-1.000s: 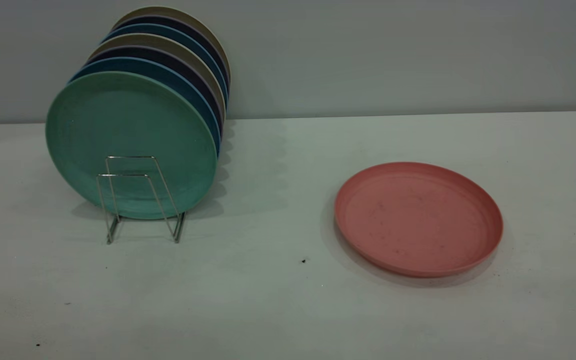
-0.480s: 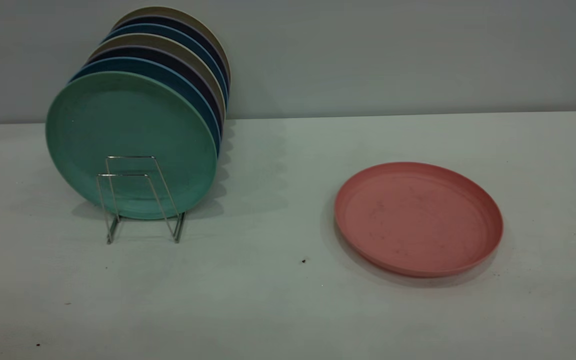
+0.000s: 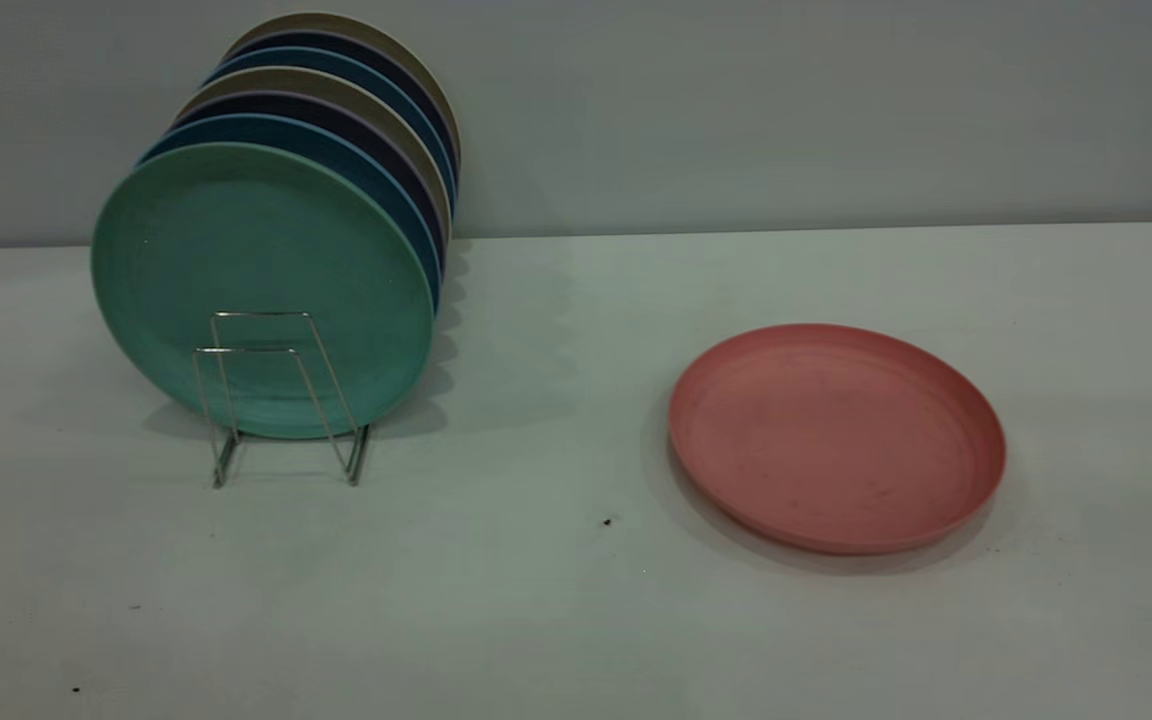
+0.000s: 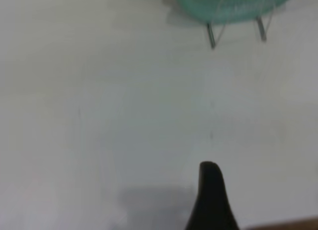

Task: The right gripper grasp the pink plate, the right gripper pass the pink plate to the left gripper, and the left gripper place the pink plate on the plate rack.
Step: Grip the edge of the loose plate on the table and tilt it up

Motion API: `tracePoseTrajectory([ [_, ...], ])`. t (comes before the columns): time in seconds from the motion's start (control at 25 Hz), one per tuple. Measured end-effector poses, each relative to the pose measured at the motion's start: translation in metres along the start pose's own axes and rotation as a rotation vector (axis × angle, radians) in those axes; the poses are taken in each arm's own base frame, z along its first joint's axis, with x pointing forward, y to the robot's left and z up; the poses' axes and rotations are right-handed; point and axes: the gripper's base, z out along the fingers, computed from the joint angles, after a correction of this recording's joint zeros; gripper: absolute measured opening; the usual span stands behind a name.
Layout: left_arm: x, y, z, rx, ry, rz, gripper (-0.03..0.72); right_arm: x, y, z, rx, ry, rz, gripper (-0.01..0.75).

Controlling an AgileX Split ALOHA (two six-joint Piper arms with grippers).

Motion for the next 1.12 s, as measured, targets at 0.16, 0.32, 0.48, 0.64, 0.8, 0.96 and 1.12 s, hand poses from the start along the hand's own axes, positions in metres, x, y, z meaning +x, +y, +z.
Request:
tracePoseTrajectory([
  [0.16,-0.041,0.005,0.032,0.013,0.037,0.010,0.584,-0.024,0.003,0.048,-0.067,0.076,0.002,0.541],
  [0.32,-0.073,0.009,0.072,0.047,0.116,0.021,0.584,-0.033,0.006,0.097,-0.134,0.148,0.015,0.541],
  [0.48,-0.095,0.003,0.113,0.152,0.136,0.023,0.584,-0.034,0.006,0.141,-0.171,0.191,0.060,0.541],
  [0.64,-0.106,-0.022,0.154,0.305,0.172,0.060,0.584,-0.031,0.005,0.184,-0.197,0.244,0.085,0.541],
  [0.8,-0.112,-0.065,0.190,0.420,0.216,0.168,0.584,-0.034,0.006,0.223,-0.239,0.294,0.095,0.541],
  [0.96,-0.116,-0.104,0.220,0.472,0.250,0.255,0.584,-0.038,-0.005,0.257,-0.269,0.339,0.151,0.541],
  [1.12,-0.116,-0.129,0.245,0.485,0.256,0.296,0.584,-0.038,-0.032,0.290,-0.284,0.370,0.241,0.541],
])
